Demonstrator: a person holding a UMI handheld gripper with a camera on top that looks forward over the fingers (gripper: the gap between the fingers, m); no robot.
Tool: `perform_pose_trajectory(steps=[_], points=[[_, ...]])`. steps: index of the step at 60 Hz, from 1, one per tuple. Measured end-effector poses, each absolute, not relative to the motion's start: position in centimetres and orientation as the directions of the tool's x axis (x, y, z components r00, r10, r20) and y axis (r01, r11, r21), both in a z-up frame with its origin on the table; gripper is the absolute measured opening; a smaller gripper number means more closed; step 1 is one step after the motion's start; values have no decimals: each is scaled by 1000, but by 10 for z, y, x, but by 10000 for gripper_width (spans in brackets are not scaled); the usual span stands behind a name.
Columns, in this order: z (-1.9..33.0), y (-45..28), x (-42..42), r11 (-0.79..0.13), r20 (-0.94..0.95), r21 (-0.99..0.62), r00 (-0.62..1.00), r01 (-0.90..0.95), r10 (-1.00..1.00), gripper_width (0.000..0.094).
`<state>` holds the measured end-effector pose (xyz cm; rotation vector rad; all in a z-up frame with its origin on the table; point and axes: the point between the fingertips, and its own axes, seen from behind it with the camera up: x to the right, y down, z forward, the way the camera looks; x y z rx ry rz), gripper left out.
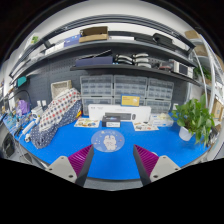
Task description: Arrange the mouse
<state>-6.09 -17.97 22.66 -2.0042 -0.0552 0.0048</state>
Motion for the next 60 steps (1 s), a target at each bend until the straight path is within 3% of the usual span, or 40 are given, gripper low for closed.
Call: perform_pose_trajectory(steps=[8, 24, 32, 41, 60], points=[[196, -191, -53, -463, 42, -885, 998, 59, 46, 799], [78, -231, 20, -624, 88, -780, 996, 58, -18, 801], [37, -236, 69, -681, 95, -732, 992, 11, -86, 804], [15, -214, 117, -703, 115, -712, 985, -6, -125, 792], [6, -107, 154, -689, 106, -725, 990, 11, -95, 784]])
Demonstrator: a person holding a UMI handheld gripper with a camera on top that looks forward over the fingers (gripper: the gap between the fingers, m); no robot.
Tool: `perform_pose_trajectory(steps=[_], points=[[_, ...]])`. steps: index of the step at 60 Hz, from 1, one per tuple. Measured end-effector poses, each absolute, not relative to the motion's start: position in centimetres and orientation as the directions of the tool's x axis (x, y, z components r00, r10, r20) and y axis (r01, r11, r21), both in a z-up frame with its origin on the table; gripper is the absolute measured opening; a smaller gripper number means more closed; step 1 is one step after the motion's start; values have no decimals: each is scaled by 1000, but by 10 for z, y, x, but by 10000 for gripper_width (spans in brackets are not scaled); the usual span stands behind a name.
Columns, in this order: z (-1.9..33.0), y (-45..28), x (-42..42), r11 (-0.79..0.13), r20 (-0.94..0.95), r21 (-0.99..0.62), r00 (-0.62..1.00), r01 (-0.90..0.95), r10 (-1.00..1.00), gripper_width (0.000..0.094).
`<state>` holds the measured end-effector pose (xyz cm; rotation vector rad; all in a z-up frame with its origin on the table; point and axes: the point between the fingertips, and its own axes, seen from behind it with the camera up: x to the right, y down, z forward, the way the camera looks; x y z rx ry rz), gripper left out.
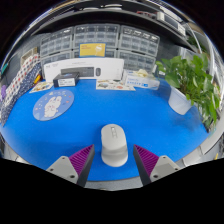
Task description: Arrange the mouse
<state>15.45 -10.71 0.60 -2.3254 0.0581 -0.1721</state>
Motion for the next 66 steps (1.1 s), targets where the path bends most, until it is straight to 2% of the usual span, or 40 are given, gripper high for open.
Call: perform_pose_trajectory(steps=[11, 12, 16, 24, 25, 26, 27, 28, 31, 32, 33, 42, 48, 56, 61, 66], points=[[-7, -79, 156, -709, 48, -705, 996, -17, -71, 702], [-8, -76, 154, -706, 28, -707, 997, -33, -75, 616], [-9, -76, 154, -712, -4, -699, 997, -59, -78, 530], [-9, -76, 154, -715, 21, -699, 998, -27, -58, 452], [-9, -76, 154, -715, 26, -699, 998, -21, -55, 511], [-9, -75, 154, -714, 31, -700, 998, -17, -54, 423], [-9, -76, 154, -717, 36, -697, 998, -12, -52, 483], [-9, -76, 154, -717, 39, -697, 998, -9, -51, 396], [-10, -77, 154, -723, 38, -690, 997, -17, -60, 367], [-10, -77, 154, -729, 37, -685, 997, -20, -62, 408], [-10, -77, 154, -730, 38, -683, 997, -22, -65, 337], [-3, -77, 154, -771, 45, -635, 994, -47, -98, 335], [41, -56, 163, -727, 73, -683, 983, -73, -167, 336], [137, -8, 159, -609, 84, -789, 968, -81, -238, 339], [195, 27, 136, -534, 79, -843, 966, -67, -247, 339], [237, 57, 97, -481, 55, -875, 975, -56, -214, 341]])
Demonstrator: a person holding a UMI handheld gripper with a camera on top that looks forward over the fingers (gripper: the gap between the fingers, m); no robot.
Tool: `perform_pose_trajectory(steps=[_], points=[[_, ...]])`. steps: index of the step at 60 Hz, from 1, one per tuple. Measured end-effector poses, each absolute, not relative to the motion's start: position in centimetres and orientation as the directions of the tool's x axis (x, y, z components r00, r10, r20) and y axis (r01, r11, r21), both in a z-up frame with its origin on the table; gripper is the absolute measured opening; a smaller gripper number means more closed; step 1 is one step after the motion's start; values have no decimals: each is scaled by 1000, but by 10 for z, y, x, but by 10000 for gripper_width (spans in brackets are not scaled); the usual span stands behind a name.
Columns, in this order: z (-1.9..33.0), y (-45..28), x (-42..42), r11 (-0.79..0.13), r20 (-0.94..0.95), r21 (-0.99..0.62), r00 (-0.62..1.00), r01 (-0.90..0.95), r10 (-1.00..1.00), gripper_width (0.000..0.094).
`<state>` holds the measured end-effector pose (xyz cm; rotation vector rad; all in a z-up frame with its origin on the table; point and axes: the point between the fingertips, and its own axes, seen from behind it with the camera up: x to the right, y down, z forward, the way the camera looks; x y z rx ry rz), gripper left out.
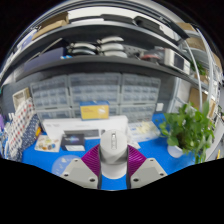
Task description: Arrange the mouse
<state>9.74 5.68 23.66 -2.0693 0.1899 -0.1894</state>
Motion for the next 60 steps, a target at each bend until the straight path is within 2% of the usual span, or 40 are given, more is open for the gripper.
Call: perform_pose_trajectory(steps=[5, 9, 14, 28, 37, 41, 47, 60], points=[[254, 84, 47, -457, 39, -889, 987, -39, -158, 340], [243, 102, 11, -468, 60, -884, 992, 1, -111, 338], [206, 119, -32, -511, 54, -859, 997, 15, -62, 338], [59, 123, -77, -694, 21, -719, 998, -21, -53, 340], [3, 112, -85, -755, 18, -655, 999, -8, -26, 337], [-11, 106, -87, -771, 13, -637, 1000, -8, -22, 350], [-11, 107, -87, -761, 4, -648, 1000, -18, -27, 351], [-11, 107, -88, -761, 9, -649, 999, -24, -39, 487]])
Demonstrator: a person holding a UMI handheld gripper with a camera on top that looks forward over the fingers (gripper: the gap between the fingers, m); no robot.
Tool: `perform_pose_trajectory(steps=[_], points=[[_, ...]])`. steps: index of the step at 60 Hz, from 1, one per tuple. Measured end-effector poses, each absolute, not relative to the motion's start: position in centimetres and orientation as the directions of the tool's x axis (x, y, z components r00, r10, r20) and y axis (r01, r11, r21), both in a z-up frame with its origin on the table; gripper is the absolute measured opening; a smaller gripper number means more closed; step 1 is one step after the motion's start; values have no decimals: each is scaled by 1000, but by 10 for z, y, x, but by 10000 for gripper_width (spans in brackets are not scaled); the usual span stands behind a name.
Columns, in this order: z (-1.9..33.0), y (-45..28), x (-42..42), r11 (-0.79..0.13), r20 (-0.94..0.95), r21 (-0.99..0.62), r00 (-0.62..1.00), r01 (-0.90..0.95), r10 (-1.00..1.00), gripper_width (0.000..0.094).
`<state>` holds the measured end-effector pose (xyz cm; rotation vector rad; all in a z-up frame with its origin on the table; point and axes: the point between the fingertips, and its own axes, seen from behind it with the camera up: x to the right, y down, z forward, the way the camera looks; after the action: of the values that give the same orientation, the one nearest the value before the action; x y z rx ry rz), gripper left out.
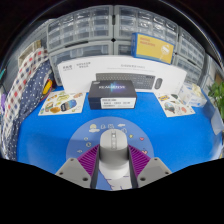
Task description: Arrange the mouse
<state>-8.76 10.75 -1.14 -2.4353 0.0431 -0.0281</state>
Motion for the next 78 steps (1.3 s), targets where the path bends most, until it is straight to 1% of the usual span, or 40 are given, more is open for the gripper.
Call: perform_pose_trajectory(steps=[2, 3, 4, 5, 7, 11, 18, 32, 41, 48, 58, 78], points=[[-12, 106, -88, -768, -3, -640, 999, -39, -48, 509], [-12, 105, -88, -772, -10, -633, 999, -47, -52, 535], [-12, 104, -89, -777, -18, -627, 998, -55, -56, 571], [-11, 103, -90, -782, -23, -620, 998, -62, -61, 663], [-7, 102, -89, -782, -28, -619, 997, -71, -69, 728], [11, 104, -87, -763, -27, -643, 997, -68, -66, 780], [53, 104, -88, -727, -25, -684, 998, -59, -57, 774], [156, 88, -95, -636, 5, -771, 999, -23, -42, 774], [199, 72, -108, -592, -2, -806, 1000, -14, -21, 775], [217, 62, -113, -569, 21, -822, 1000, 20, 6, 786], [227, 49, -119, -567, 3, -824, 1000, 12, 17, 786], [228, 31, -112, -574, -14, -819, 1000, -10, 3, 781]])
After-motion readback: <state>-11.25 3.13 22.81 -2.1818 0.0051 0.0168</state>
